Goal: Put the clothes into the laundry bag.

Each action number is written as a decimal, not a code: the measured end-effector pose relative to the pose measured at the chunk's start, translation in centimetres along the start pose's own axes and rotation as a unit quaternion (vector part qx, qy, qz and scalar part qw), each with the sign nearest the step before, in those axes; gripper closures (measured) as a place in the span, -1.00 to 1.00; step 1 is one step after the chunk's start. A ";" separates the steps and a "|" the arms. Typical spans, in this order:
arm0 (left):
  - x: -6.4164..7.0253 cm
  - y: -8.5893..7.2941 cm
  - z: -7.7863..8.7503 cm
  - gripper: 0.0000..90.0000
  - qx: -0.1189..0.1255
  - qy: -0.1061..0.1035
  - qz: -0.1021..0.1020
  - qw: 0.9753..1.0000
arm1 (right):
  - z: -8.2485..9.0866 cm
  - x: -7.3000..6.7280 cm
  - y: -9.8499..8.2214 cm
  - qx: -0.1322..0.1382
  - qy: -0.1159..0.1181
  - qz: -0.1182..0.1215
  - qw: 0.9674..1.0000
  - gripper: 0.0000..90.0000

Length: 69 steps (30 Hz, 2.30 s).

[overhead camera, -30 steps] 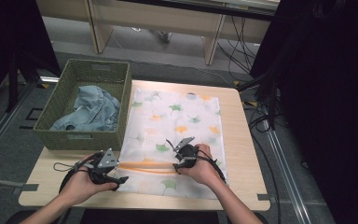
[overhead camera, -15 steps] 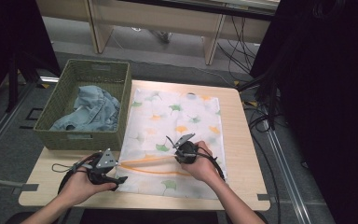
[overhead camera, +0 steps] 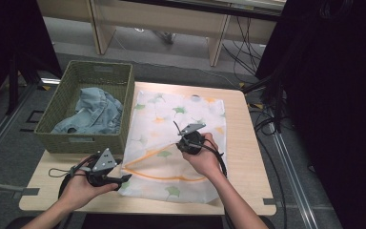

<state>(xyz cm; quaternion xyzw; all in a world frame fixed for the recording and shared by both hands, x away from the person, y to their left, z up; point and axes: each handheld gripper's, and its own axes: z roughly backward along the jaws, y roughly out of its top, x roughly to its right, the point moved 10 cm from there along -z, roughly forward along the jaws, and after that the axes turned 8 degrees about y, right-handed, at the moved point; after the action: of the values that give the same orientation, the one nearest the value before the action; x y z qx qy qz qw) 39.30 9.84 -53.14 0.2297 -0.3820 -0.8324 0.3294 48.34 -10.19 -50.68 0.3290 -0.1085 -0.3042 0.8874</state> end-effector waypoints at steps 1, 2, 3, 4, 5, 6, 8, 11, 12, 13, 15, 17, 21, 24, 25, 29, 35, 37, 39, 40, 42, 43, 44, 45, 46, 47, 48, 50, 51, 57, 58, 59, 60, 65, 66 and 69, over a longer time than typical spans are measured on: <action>0.0 0.1 0.0 -0.22 0.003 0.000 0.000 1.000 | 0.2 -0.2 0.1 0.003 -0.002 -0.022 1.000 0.99; 0.0 0.2 0.1 -0.22 0.004 -0.002 -0.001 1.000 | 0.2 0.2 0.6 0.011 -0.001 0.004 1.000 0.99; 0.0 0.3 0.1 -0.22 0.010 -0.001 0.000 1.000 | 0.4 0.0 0.9 0.019 -0.004 -0.024 1.000 0.99; 0.0 0.3 0.1 -0.22 0.010 -0.001 0.000 1.000 | 0.4 0.0 0.9 0.019 -0.004 -0.024 1.000 0.99; 0.0 0.3 0.2 -0.22 0.011 -0.002 0.001 1.000 | 0.5 0.2 1.3 0.025 -0.003 -0.011 1.000 0.99; 0.0 0.4 0.2 -0.22 0.012 -0.001 0.001 1.000 | 0.7 0.1 1.5 0.029 -0.006 -0.027 0.999 0.99; 0.0 0.5 0.2 -0.22 0.018 -0.001 0.004 1.000 | 0.9 0.4 2.3 0.044 -0.007 -0.015 0.999 0.99; 0.0 0.6 0.3 -0.22 0.019 -0.002 0.002 1.000 | 1.2 0.3 2.7 0.053 -0.010 -0.033 0.998 0.99; 0.0 0.6 0.3 -0.22 0.020 -0.002 0.002 1.000 | 1.5 0.2 3.1 0.065 -0.015 -0.031 0.997 0.99; 0.0 0.6 0.3 -0.22 0.021 -0.002 0.002 1.000 | 1.5 0.2 3.3 0.074 -0.018 -0.034 0.996 0.99; 0.0 0.7 0.3 -0.22 0.024 -0.002 0.005 1.000 | 1.6 0.3 3.4 0.083 -0.024 -0.032 0.996 0.99; 0.0 0.8 0.4 -0.22 0.024 -0.003 0.001 1.000 | 1.6 0.3 3.7 0.096 -0.025 -0.031 0.995 0.99; 0.0 0.9 0.4 -0.22 0.029 -0.003 0.003 1.000 | 1.8 0.2 4.2 0.112 -0.029 -0.036 0.993 0.99; -0.1 0.9 0.5 -0.22 0.030 -0.002 0.003 1.000 | 2.0 0.3 4.5 0.124 -0.031 -0.031 0.991 0.99; -0.1 0.9 0.5 -0.22 0.030 -0.002 0.003 1.000 | 2.1 0.2 4.7 0.129 -0.032 -0.038 0.990 0.99; -0.1 1.0 0.5 -0.22 0.032 -0.001 0.005 0.999 | 2.7 0.3 5.3 0.150 -0.038 -0.025 0.988 0.99; -0.1 1.1 0.5 -0.22 0.033 0.000 0.005 0.999 | 3.1 0.1 5.7 0.169 -0.042 -0.034 0.984 0.99; -0.2 1.1 0.5 -0.22 0.035 0.002 0.004 0.999 | 3.2 0.2 5.8 0.172 -0.045 -0.034 0.983 0.99; -0.2 1.1 0.5 -0.22 0.035 0.003 0.004 0.999 | 3.4 0.2 6.0 0.177 -0.046 -0.036 0.982 0.99; -0.2 1.1 0.5 -0.22 0.035 0.003 0.006 0.999 | 3.4 0.2 6.0 0.177 -0.046 -0.036 0.982 0.99; -0.3 1.1 0.5 -0.22 0.035 0.004 0.008 0.999 | 3.5 0.3 6.1 0.181 -0.047 -0.031 0.982 0.99; -0.3 1.1 0.5 -0.22 0.035 0.004 0.007 0.999 | 3.5 0.3 6.1 0.181 -0.047 -0.031 0.982 0.99; -0.3 1.1 0.5 -0.22 0.033 0.003 0.006 0.999 | 3.6 0.3 6.2 0.182 -0.046 -0.025 0.982 0.99; -0.2 1.1 0.5 -0.22 0.033 0.003 0.006 0.999 | 3.6 0.3 6.3 0.182 -0.046 -0.025 0.982 0.99; -0.2 1.1 0.5 -0.22 0.033 0.003 0.005 0.999 | 3.6 0.3 6.3 0.182 -0.046 -0.025 0.982 0.99; -0.2 1.1 0.5 -0.22 0.034 0.003 0.005 0.999 | 3.6 0.3 6.3 0.183 -0.046 -0.024 0.982 0.99; -0.2 1.1 0.5 -0.22 0.034 0.003 0.005 0.999 | 3.6 0.3 6.3 0.183 -0.046 -0.024 0.982 0.99; -0.2 1.1 0.5 -0.22 0.034 0.002 0.006 0.999 | 3.7 0.3 6.4 0.185 -0.048 -0.029 0.981 0.99; -0.2 1.1 0.5 -0.22 0.034 0.002 0.005 0.999 | 3.8 0.4 6.5 0.187 -0.050 -0.023 0.981 0.99; -0.2 1.1 0.5 -0.22 0.035 0.002 0.003 0.999 | 4.2 0.4 6.9 0.196 -0.055 -0.021 0.979 0.99; -0.2 1.1 0.5 -0.22 0.035 0.003 0.003 0.999 | 4.3 0.4 6.9 0.196 -0.055 -0.021 0.979 0.99; -0.2 1.1 0.5 -0.22 0.035 0.003 0.003 0.999 | 4.3 0.3 7.0 0.197 -0.054 -0.020 0.979 0.99; -0.2 1.2 0.5 -0.22 0.036 0.003 0.005 0.999 | 4.3 0.3 7.0 0.199 -0.055 -0.020 0.978 0.99; -0.2 1.2 0.5 -0.22 0.037 0.003 0.005 0.999 | 4.6 0.2 7.3 0.204 -0.060 -0.016 0.977 0.99; -0.2 1.2 0.5 -0.22 0.038 0.003 0.005 0.999 | 4.6 0.2 7.3 0.204 -0.060 -0.016 0.977 0.99; -0.2 1.2 0.6 -0.22 0.039 0.003 0.005 0.999 | 4.8 0.2 7.5 0.212 -0.066 -0.009 0.975 0.99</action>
<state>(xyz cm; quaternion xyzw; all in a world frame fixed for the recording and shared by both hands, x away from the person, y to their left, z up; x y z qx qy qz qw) 39.55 9.66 -51.79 0.2428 -0.4144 -0.8145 0.3253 50.10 -8.31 -42.11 0.4895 -0.2261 -0.3033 0.7857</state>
